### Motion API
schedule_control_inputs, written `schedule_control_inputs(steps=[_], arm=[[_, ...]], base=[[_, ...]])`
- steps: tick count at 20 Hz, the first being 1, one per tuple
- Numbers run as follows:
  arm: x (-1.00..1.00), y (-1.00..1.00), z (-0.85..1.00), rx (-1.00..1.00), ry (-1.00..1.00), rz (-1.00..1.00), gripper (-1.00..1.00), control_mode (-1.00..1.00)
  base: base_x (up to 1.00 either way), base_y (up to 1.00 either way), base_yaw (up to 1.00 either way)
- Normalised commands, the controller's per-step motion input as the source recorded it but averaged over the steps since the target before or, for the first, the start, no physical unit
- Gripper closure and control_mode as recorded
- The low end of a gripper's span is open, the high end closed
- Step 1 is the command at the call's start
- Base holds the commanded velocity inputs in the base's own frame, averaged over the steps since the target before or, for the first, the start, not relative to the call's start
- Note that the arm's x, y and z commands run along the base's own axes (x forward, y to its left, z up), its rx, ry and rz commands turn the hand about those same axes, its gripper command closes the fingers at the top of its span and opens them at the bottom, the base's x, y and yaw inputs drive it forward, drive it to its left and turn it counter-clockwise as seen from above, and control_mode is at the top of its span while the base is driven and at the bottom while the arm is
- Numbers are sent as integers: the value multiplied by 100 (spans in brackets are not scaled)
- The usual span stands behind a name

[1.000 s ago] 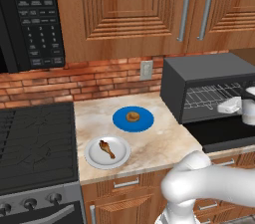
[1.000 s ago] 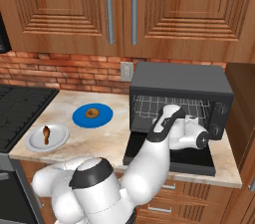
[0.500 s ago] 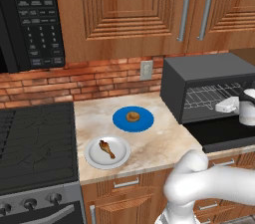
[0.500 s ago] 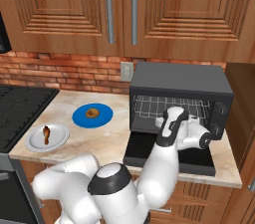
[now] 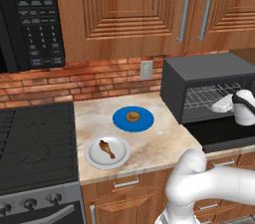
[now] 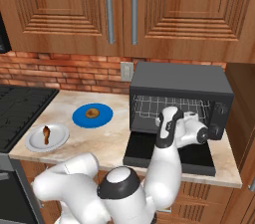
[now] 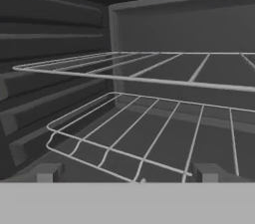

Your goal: Open the toaster oven door. Place the bread on the top rack in the toaster oven and place the chicken drumstick on the bottom rack.

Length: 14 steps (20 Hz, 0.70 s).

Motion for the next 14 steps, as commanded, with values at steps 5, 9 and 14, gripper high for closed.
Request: schedule_control_inputs(steps=[5,9,14], arm=[[22,0,-16,-1,0,-1,-100,-100],[28,0,-13,0,1,-2,-100,-100],[34,-1,-9,0,7,-2,-100,-100]], base=[[0,0,0],[0,0,0],[0,0,0]])
